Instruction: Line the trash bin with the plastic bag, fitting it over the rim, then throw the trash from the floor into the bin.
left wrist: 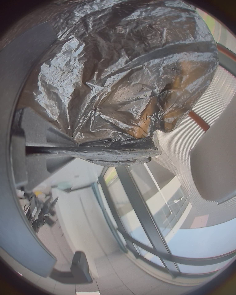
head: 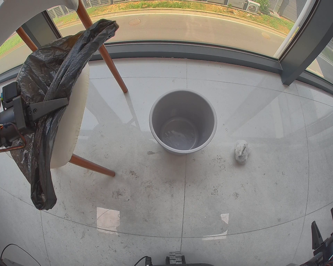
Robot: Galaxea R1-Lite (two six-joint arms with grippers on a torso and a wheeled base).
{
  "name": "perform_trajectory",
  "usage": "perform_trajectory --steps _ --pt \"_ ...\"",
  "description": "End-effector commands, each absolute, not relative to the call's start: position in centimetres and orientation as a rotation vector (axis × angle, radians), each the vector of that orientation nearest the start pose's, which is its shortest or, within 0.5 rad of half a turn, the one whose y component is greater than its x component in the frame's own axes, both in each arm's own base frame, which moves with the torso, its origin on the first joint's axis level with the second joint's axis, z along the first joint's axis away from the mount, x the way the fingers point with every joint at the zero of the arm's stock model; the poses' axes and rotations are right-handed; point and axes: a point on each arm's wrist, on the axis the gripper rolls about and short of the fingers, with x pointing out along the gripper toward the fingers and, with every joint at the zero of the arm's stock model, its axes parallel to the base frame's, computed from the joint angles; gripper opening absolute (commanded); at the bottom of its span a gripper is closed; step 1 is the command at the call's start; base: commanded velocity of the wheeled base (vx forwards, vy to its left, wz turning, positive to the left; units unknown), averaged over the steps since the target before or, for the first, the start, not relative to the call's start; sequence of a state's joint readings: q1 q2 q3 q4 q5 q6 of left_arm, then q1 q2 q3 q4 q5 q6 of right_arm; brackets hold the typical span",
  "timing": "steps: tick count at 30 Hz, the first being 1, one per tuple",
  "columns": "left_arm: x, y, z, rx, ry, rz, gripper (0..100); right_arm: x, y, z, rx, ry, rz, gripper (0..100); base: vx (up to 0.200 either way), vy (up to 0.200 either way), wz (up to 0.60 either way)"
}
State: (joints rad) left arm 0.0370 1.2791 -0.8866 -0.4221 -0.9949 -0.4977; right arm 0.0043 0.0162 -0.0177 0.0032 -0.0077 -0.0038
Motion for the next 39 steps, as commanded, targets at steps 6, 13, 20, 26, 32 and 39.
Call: perform_trajectory --steps 6,13,20,26,32,39 --pt "20.3 -4.3 31.9 -0.506 0.267 -1.156 0 -2.2 0.0 7.5 -0.005 0.011 -0.003 100 0.000 0.000 0.00" --pt "20.4 -8.7 31.4 -0.503 0.357 -1.343 0 -2.2 0.0 7.5 -0.005 0.011 -0.003 100 0.000 0.000 0.00" --pt "23.9 -12.9 31.1 -0.495 0.409 -1.427 0 -2.2 0.0 7.5 -0.003 0.011 -0.003 100 0.000 0.000 0.00" --pt "27.5 -17.2 29.5 -0.483 0.391 -1.330 0 -2.2 0.0 7.5 -0.003 0.011 -0.003 100 0.000 0.000 0.00" --pt "30.0 -22.4 27.8 -0.475 0.277 -1.149 0 -2.2 0.0 7.5 -0.003 0.011 -0.003 100 0.000 0.000 0.00" --pt "32.2 -21.3 26.5 -0.466 0.279 -1.116 0 -2.2 0.0 7.5 -0.003 0.011 -0.003 100 0.000 0.000 0.00"
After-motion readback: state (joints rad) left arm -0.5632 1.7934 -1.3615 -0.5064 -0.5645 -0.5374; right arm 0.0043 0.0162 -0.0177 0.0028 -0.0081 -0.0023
